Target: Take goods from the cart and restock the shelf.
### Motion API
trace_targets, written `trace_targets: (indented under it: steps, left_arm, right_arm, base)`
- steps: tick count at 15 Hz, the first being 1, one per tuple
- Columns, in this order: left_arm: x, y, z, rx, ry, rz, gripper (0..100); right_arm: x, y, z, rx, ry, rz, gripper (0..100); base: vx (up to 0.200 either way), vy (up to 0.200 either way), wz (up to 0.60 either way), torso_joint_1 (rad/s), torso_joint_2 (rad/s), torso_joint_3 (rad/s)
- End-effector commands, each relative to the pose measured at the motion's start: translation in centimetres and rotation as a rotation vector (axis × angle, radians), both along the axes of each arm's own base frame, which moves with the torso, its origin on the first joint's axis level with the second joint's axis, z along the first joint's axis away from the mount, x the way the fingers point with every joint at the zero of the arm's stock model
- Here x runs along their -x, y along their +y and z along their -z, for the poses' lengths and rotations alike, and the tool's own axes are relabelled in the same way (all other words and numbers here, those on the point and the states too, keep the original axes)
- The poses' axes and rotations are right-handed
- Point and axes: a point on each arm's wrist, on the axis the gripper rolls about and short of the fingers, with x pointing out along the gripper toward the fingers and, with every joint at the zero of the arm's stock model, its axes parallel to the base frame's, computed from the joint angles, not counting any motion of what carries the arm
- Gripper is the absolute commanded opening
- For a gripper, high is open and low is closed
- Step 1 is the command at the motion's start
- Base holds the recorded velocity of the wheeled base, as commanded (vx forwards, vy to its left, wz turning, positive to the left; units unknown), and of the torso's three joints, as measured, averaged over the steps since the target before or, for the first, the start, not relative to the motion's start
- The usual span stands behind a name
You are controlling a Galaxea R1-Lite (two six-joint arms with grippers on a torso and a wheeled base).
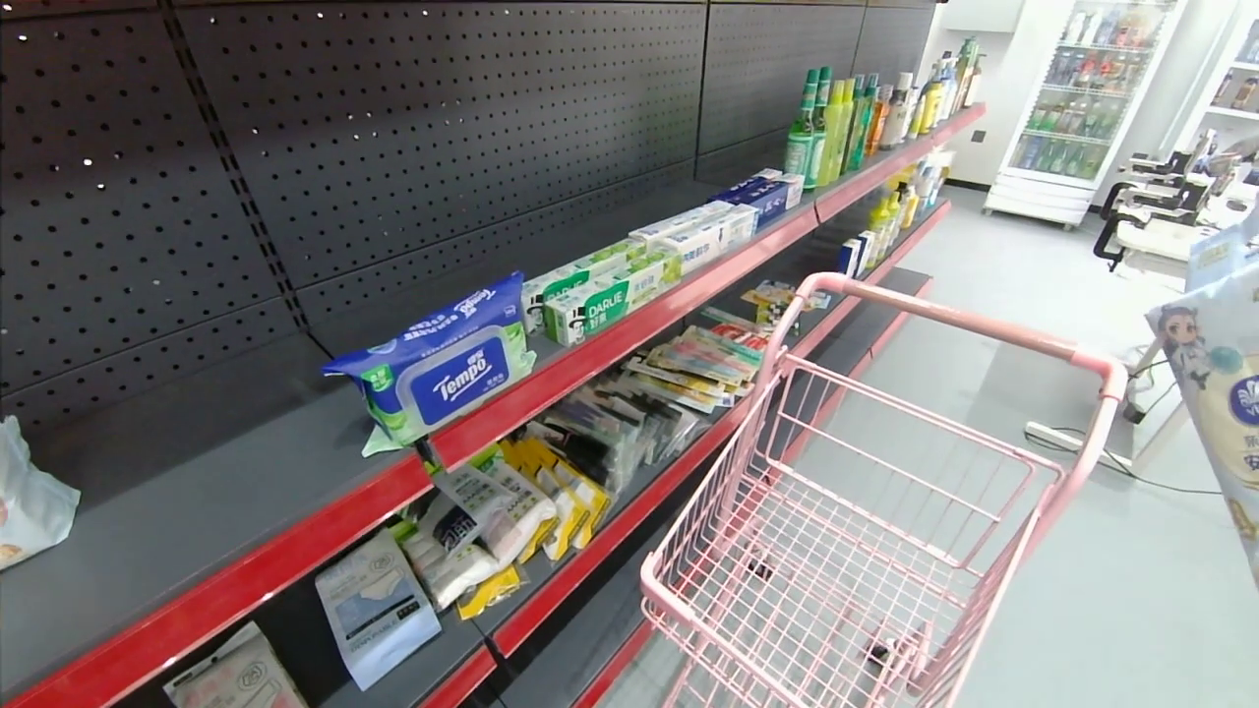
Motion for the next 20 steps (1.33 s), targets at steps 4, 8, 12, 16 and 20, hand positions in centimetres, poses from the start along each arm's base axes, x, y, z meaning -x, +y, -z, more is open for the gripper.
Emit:
trace_targets:
  steps: [4, 8, 12, 16, 20]
  left_arm:
    - [0.0, 0.0, 0.0, 0.0, 0.001, 0.0, 100]
    - [0.0, 0.0, 0.0, 0.0, 0.001, 0.0, 100]
    - [0.0, 0.0, 0.0, 0.0, 0.001, 0.0, 100]
    - [0.0, 0.0, 0.0, 0.0, 0.001, 0.0, 100]
    - [0.0, 0.0, 0.0, 0.0, 0.001, 0.0, 100]
  right_arm:
    - [1.3, 0.1, 0.9, 0.006, -0.026, 0.002, 0]
    - [1.0, 0.1, 0.9, 0.006, -0.014, 0.005, 0]
    - [0.3, 0.0, 0.9, 0.005, 0.009, 0.001, 0]
    - [-0.1, 0.0, 0.9, 0.004, 0.026, -0.001, 0]
    - [-0.1, 0.0, 1.0, 0.014, 0.029, -0.006, 0]
  base:
    - [0.0, 0.0, 0.0, 0.173, -0.4, -0.228]
    - [0.0, 0.0, 0.0, 0.171, -0.38, -0.21]
    - [0.0, 0.0, 0.0, 0.163, -0.36, -0.199]
    - [0.0, 0.0, 0.0, 0.161, -0.36, -0.194]
    - [0.0, 0.0, 0.0, 0.158, -0.33, -0.185]
